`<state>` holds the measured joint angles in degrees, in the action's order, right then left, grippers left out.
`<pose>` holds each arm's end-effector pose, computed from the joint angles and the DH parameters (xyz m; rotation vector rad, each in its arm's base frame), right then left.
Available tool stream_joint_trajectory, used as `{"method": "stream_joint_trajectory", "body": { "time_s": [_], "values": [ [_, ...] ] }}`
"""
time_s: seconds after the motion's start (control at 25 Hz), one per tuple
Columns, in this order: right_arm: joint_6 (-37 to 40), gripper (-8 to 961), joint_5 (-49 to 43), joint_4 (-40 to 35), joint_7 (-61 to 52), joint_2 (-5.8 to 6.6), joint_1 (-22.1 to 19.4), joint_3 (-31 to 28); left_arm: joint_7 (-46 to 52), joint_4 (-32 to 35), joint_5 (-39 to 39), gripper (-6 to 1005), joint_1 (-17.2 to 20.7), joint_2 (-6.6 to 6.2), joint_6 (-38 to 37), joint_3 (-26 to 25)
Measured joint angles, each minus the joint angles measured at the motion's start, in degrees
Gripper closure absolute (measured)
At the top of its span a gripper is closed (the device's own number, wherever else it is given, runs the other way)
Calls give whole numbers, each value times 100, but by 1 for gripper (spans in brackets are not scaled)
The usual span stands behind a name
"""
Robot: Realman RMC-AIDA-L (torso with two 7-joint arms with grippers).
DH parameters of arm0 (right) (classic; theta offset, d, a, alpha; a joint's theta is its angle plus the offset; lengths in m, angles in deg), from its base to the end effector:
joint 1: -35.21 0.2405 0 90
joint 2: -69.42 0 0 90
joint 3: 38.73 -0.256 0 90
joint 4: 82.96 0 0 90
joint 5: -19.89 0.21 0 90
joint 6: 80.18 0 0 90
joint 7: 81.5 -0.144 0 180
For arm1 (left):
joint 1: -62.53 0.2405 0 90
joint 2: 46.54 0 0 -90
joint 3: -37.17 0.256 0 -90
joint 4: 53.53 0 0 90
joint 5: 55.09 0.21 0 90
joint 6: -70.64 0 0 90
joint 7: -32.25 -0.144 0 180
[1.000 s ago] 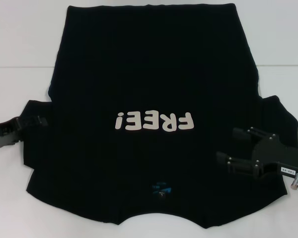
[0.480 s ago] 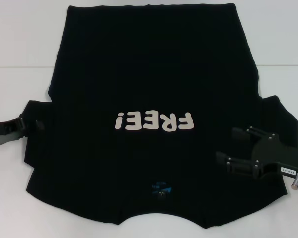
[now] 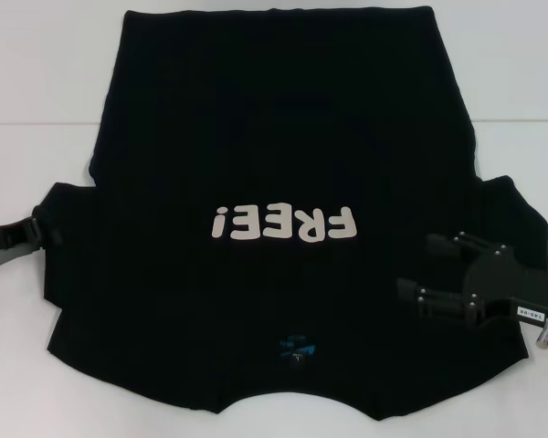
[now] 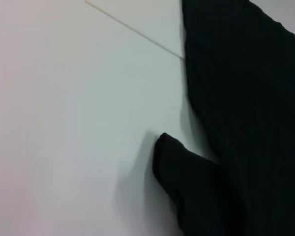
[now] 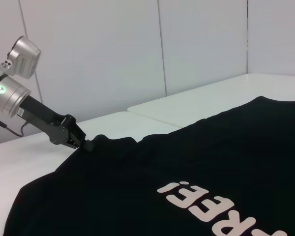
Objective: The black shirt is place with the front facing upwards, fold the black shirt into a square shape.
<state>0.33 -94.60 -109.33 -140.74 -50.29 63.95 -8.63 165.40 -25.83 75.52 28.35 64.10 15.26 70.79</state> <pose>0.2993 0.3209 -0.0211 -2.5342 0.5205 0.6640 -0.3648 0.3833 0.0524 -1.7550 -1.7342 -0.4161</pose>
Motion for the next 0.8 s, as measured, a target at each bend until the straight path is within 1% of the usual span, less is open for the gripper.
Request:
{"method": "stream_joint_trajectory", "body": {
  "time_s": [0.12,0.32,0.56,0.68,0.8],
  "values": [
    [0,46,5,18,0,0,0,-22,18,7,-2,934,16,-7,1,-20],
    [-13,46,13,21,0,0,0,-28,24,50,-28,999,77,-48,-32,-64],
    [-70,46,32,11,0,8,-6,-35,104,329,-54,998,391,-61,-150,-424],
    [-70,47,32,7,0,9,-8,-40,107,356,-43,998,463,-61,-167,-549],
    [-71,47,32,7,0,4,-8,-44,93,363,-13,998,475,-61,-175,-562]
  ]
}}
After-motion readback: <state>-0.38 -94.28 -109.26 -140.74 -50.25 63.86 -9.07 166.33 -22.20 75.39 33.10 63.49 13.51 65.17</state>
